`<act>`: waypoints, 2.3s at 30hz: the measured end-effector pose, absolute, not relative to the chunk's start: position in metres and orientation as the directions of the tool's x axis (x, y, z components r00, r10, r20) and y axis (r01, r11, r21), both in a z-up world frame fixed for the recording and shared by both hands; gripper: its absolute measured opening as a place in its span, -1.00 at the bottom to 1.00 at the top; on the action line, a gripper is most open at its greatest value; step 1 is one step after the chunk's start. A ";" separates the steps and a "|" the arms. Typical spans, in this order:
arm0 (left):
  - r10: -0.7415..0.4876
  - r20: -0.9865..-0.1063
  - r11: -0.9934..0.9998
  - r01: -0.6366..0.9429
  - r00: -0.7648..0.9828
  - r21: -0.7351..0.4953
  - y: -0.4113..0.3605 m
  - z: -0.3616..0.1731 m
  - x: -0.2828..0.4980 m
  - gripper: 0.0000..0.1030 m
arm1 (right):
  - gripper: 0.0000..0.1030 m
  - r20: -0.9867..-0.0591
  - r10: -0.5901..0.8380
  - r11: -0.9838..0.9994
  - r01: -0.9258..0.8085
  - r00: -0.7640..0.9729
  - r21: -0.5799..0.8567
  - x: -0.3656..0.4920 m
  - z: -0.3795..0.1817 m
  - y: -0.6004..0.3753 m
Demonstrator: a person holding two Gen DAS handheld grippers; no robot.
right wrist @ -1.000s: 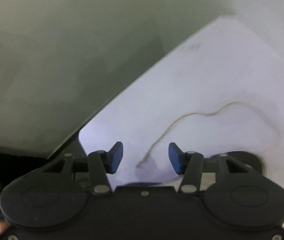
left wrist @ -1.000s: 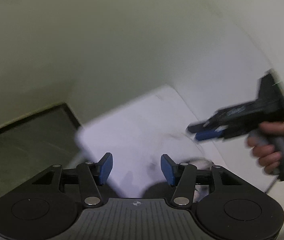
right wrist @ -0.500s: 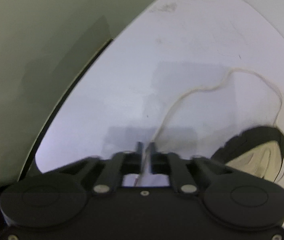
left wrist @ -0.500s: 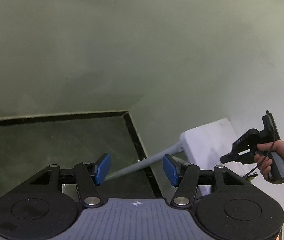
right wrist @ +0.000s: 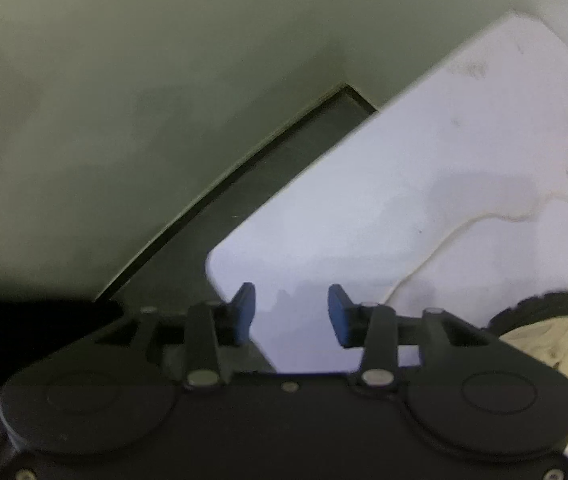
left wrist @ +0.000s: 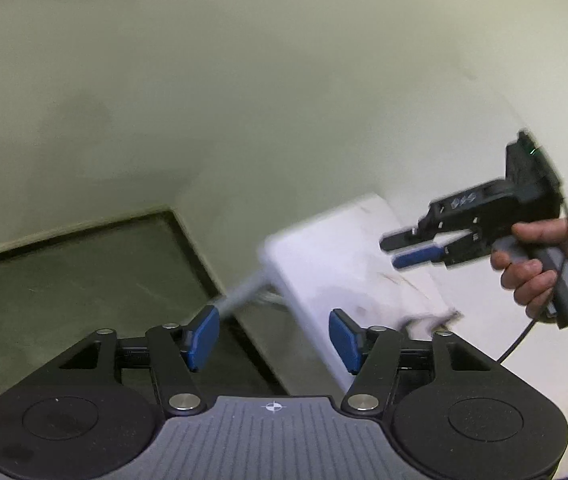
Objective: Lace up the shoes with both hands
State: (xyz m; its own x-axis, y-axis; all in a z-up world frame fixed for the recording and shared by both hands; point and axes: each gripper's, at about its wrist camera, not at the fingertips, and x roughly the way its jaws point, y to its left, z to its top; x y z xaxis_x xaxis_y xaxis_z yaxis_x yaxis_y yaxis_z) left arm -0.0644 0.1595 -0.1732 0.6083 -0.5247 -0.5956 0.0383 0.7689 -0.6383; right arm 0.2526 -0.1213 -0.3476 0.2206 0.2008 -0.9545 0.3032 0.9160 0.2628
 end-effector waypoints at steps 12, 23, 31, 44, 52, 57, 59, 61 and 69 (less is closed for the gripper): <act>-0.628 -0.712 0.713 0.598 0.314 -0.365 -0.003 -0.212 -0.072 0.07 | -0.16 -0.941 0.123 0.863 0.434 0.314 0.258 0.147 -0.310 -0.179; -0.656 -0.696 0.641 0.703 0.292 -0.309 -0.014 -0.234 -0.075 -0.08 | -0.16 -0.945 0.037 0.862 0.468 0.325 0.195 0.094 -0.276 -0.171; -0.658 -0.700 0.647 0.683 0.278 -0.338 -0.032 -0.243 -0.053 -0.16 | -0.16 -0.948 0.077 0.858 0.464 0.307 0.220 0.075 -0.274 -0.152; -0.626 -0.740 0.595 0.764 0.245 -0.251 -0.038 -0.261 -0.074 -1.00 | -0.16 -0.951 0.034 0.850 0.491 0.307 0.189 0.073 -0.277 -0.167; -0.587 -0.756 0.665 0.705 0.288 -0.248 -0.015 -0.258 -0.091 -0.60 | -0.16 -0.941 0.026 0.855 0.480 0.337 0.196 0.087 -0.275 -0.176; -0.621 -0.701 0.721 0.608 0.351 -0.333 0.029 -0.238 -0.089 -0.24 | -0.15 -0.931 0.062 0.868 0.441 0.360 0.229 0.135 -0.283 -0.178; -0.613 -0.687 0.750 0.559 0.389 -0.353 0.051 -0.230 -0.091 -0.24 | -0.15 -0.933 0.101 0.842 0.470 0.345 0.265 0.164 -0.303 -0.180; -0.591 -0.693 0.777 0.525 0.414 -0.349 0.070 -0.225 -0.095 -0.24 | -0.15 -0.937 0.130 0.811 0.509 0.324 0.288 0.188 -0.327 -0.181; -0.494 -0.695 0.866 0.364 0.522 -0.342 0.117 -0.196 -0.108 -0.24 | -0.18 -0.993 0.026 0.812 0.577 0.115 0.088 0.249 -0.406 -0.158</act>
